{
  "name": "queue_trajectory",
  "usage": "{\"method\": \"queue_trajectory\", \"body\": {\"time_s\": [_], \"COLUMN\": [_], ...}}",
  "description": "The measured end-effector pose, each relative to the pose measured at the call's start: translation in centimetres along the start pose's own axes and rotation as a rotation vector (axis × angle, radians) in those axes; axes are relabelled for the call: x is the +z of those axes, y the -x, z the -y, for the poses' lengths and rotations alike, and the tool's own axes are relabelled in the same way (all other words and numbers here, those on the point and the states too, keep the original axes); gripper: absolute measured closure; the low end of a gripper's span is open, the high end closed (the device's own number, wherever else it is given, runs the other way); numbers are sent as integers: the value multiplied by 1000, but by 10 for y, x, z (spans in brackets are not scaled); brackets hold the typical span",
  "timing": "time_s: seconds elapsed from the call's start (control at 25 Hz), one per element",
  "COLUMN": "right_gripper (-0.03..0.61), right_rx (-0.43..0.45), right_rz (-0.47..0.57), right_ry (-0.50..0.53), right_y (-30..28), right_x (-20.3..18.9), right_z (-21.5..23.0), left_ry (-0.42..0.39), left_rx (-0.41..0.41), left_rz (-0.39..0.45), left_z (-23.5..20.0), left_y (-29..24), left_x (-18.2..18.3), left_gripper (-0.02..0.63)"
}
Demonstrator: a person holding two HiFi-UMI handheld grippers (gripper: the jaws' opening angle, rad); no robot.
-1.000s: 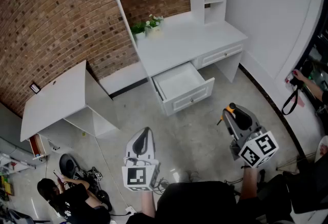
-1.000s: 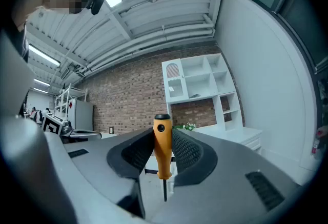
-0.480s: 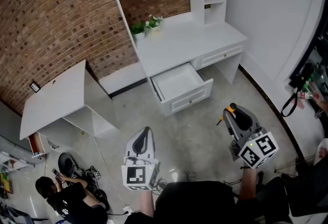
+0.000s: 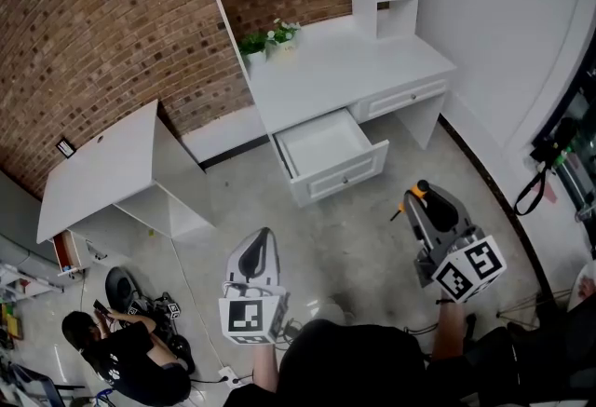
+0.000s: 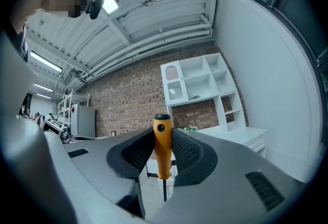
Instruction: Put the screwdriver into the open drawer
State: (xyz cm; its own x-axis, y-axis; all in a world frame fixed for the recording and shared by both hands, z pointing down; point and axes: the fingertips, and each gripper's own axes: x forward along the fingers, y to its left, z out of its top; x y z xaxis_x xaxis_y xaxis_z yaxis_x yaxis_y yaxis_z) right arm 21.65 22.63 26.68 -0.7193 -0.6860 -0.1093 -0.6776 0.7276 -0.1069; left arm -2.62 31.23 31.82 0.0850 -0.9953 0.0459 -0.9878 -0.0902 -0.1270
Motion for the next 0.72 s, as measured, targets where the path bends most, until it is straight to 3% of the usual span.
{"method": "queue_trajectory", "body": {"time_s": [0.4, 0.72], "right_gripper": [464, 464], "right_rx": [4, -18], "right_rz": [-6, -28], "right_ry": [-40, -29], "right_y": [-34, -84], "right_x": [-9, -17], "right_z": [26, 54], "left_ry": [10, 27], "left_rx": [-5, -53], "left_rz": [-35, -34], "left_z": [-7, -24], "left_y": [-37, -103], "left_x": [-12, -19], "left_gripper": [604, 604]}}
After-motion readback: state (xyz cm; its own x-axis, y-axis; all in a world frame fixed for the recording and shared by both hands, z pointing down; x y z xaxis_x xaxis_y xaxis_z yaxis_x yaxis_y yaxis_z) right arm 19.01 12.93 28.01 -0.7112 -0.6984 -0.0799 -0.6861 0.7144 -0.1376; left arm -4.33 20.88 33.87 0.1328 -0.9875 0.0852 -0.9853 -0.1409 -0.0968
